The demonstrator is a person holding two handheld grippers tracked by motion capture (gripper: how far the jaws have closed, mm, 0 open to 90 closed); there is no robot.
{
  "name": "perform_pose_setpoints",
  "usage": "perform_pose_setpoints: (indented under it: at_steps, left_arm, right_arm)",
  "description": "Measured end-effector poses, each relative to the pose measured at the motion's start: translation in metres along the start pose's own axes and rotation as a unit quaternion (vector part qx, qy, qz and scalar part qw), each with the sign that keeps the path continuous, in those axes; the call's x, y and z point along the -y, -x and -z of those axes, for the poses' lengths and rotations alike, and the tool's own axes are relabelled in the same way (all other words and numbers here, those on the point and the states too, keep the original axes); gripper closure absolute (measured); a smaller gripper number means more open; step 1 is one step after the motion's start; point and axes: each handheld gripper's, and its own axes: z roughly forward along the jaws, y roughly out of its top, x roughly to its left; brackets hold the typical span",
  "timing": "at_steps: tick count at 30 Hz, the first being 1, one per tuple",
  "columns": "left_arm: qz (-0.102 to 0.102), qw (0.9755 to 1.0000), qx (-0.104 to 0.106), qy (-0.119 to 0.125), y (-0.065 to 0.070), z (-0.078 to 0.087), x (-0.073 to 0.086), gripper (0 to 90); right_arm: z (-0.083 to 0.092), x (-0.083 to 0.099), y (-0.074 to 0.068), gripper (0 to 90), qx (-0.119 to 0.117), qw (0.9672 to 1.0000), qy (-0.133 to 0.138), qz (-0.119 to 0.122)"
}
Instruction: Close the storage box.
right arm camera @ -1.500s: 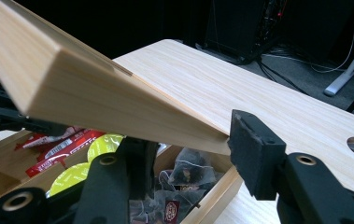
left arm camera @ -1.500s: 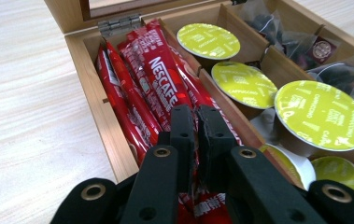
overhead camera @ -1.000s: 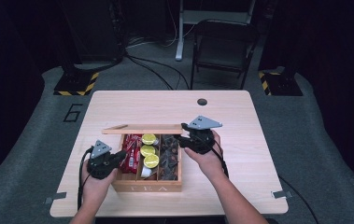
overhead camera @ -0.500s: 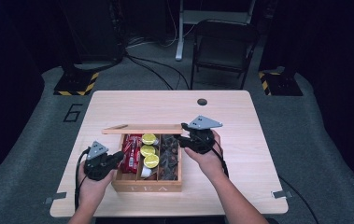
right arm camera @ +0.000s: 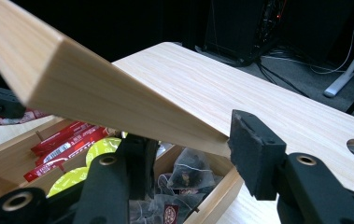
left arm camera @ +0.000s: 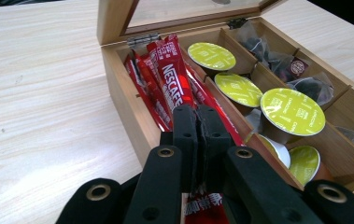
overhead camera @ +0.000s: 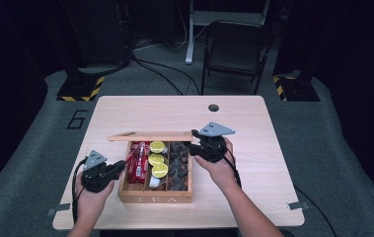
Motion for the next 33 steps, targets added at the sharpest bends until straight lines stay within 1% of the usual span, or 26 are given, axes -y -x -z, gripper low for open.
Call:
perform_pose_setpoints:
  at_steps: [2,3,5,7,9,11,16,17,18,19,20,22,24,32,33]
  left_arm:
    - [0.003,1.0,-0.003,0.004,-0.001,0.001,0.001,87.1]
    - [0.003,1.0,-0.002,0.001,-0.002,0.003,0.001,87.2]
    - [0.002,1.0,-0.005,0.002,-0.004,0.004,0.001,87.2]
    - [0.005,1.0,-0.007,0.004,-0.006,0.004,0.001,87.2]
    - [0.007,0.9999,-0.008,0.002,-0.008,0.006,0.001,87.2]
    - [0.01,0.9999,-0.011,0.004,-0.01,0.007,0.002,87.2]
    - [0.015,0.9997,-0.018,0.008,-0.016,0.011,0.002,87.3]
    - [0.019,0.9995,-0.022,0.014,-0.018,0.01,0.003,87.3]
    - [0.02,0.9994,-0.023,0.016,-0.019,0.01,0.003,87.3]
    - [0.021,0.9995,-0.021,0.01,-0.021,0.012,0.004,87.3]
    - [0.028,0.9991,-0.025,0.021,-0.021,0.01,0.004,87.3]
    - [0.031,0.9989,-0.028,0.022,-0.026,0.01,0.006,87.3]
    - [0.033,0.9989,-0.028,0.018,-0.03,0.011,0.007,87.2]
    - [0.044,0.9978,-0.046,0.018,-0.051,0.01,0.015,87.2]
    - [0.049,0.9974,-0.049,0.02,-0.054,0.009,0.017,87.2]
  right_arm:
    - [0.0,0.0,0.001,52.0,-0.002,1.0,0.0,0.003]
    - [-0.001,0.0,0.001,51.9,-0.003,1.0,0.0,0.004]
    - [-0.001,0.0,0.001,51.9,-0.003,1.0,0.0,0.002]
    - [-0.001,0.0,0.001,51.9,-0.002,1.0,-0.002,-0.005]
    - [-0.001,0.0,0.001,51.9,-0.004,1.0,-0.002,0.0]
    - [-0.001,0.0,0.001,51.9,-0.002,1.0,-0.001,-0.002]
    - [0.0,0.0,0.001,51.9,-0.006,1.0,-0.002,0.0]
    - [0.0,0.0,0.001,51.9,-0.005,1.0,-0.002,0.0]
    - [-0.001,0.0,0.001,51.9,-0.003,1.0,-0.002,-0.001]
    - [-0.001,0.0,0.001,51.9,-0.003,1.0,-0.002,-0.001]
    - [-0.001,0.0,0.001,51.9,-0.004,1.0,-0.002,0.0]
    - [0.0,0.0,0.001,51.9,-0.005,1.0,-0.002,0.0]
    - [-0.001,0.0,0.001,51.9,-0.005,1.0,-0.002,0.0]
    - [-0.001,0.0,0.001,51.9,-0.005,1.0,-0.001,0.003]
    - [-0.001,0.0,0.001,51.9,-0.005,1.0,-0.002,0.003]
